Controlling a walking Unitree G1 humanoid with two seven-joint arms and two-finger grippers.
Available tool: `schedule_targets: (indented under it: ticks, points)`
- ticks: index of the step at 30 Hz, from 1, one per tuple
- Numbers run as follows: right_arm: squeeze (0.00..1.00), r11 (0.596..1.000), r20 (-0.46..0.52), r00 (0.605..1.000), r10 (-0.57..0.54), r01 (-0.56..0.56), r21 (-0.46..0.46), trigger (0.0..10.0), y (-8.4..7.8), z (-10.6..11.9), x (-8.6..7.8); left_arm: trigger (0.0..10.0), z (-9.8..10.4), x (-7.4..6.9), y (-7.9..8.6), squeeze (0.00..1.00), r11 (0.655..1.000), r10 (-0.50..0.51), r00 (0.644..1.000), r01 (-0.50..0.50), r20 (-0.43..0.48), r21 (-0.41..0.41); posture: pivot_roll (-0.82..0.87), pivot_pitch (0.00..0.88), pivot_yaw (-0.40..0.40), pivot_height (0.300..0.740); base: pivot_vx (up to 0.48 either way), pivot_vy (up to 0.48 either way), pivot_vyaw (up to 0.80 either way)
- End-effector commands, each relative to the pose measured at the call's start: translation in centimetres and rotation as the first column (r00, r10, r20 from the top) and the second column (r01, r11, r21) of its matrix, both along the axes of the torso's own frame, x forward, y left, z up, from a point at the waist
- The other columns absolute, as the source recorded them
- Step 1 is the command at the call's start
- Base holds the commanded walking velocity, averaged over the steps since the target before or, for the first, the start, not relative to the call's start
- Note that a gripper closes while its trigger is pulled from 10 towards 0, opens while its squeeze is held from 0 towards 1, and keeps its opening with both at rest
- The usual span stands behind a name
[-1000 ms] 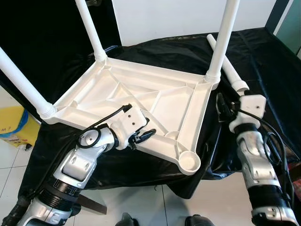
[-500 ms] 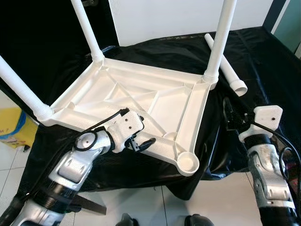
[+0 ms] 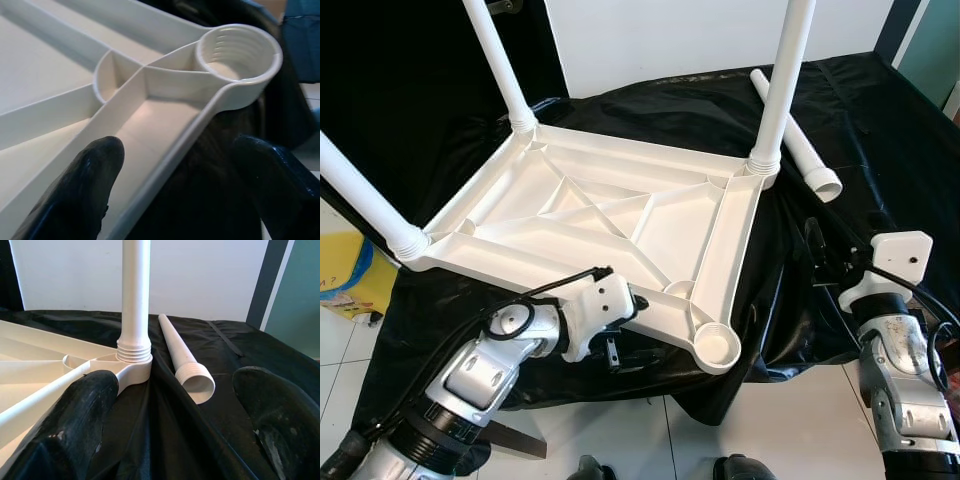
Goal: Building children table
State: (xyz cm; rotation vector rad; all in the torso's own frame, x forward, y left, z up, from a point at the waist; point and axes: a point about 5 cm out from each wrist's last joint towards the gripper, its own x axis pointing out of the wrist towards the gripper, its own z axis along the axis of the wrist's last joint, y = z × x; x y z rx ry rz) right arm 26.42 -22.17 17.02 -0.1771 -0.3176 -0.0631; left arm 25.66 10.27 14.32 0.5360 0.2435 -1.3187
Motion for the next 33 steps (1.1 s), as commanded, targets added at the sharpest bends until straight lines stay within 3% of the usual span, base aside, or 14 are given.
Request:
schedule_targets:
  ticks: [1, 4, 11, 12, 13, 14, 15, 33]
  points:
    - [0.00, 1.000, 0.001, 1.000, 0.001, -0.001, 0.005, 10.0, 0.0, 0.2, 0.0, 10.0, -0.5, 0.4, 0.1, 0.00, 0.999, 0.023, 1.000, -0.024, 0.015, 0.037, -0.13, 0.116, 0.081, 0.740, 0.000, 0.000, 0.00]
    - [0.00, 1.000, 0.005, 1.000, 0.002, -0.002, 0.005, 10.0, 0.1, 0.5, 0.3, 10.0, -1.6, 1.9, 0.1, 0.00, 0.987, 0.119, 0.993, -0.120, 0.016, 0.109, -0.13, 0.115, 0.085, 0.740, 0.000, 0.000, 0.00]
    - [0.00, 1.000, 0.004, 1.000, 0.001, -0.001, 0.005, 10.0, 0.2, 0.6, 0.3, 10.0, -1.9, 2.5, 0.0, 0.00, 0.977, 0.175, 0.984, -0.172, -0.018, 0.127, -0.13, 0.114, 0.090, 0.740, 0.000, 0.000, 0.00]
    - [0.00, 1.000, 0.005, 1.000, -0.001, 0.001, 0.005, 10.0, 0.2, 0.6, 0.2, 7.5, -1.9, 2.6, 0.0, 0.00, 0.976, 0.183, 0.983, -0.178, -0.027, 0.127, -0.14, 0.114, 0.093, 0.740, 0.000, 0.000, 0.00]
    - [0.00, 1.000, 0.005, 1.000, -0.003, 0.003, 0.005, 10.0, 0.1, 0.6, 0.2, 2.1, -2.0, 2.6, -0.1, 0.00, 0.975, 0.189, 0.981, -0.184, -0.031, 0.126, -0.14, 0.114, 0.093, 0.740, 0.000, 0.000, 0.00]
    - [0.00, 1.000, 0.005, 1.000, -0.003, 0.003, 0.005, 10.0, 0.1, 0.6, 0.2, 2.1, -2.0, 2.6, -0.1, 0.00, 0.975, 0.189, 0.981, -0.184, -0.031, 0.126, -0.14, 0.114, 0.093, 0.740, 0.000, 0.000, 0.00]
    - [0.00, 1.000, 0.005, 1.000, -0.007, 0.007, 0.004, 10.0, 0.1, 0.6, 0.2, 0.0, -1.9, 2.7, -0.1, 0.00, 0.976, 0.191, 0.981, -0.185, -0.037, 0.118, -0.14, 0.113, 0.095, 0.740, 0.000, 0.000, 0.00]
    - [0.00, 1.000, 0.009, 1.000, -0.022, 0.022, -0.003, 10.0, -0.2, 0.9, 0.3, 0.0, -1.5, 2.8, -1.5, 0.00, 0.979, 0.191, 0.981, -0.188, -0.030, 0.076, -0.14, 0.110, 0.095, 0.740, 0.000, 0.000, 0.00]
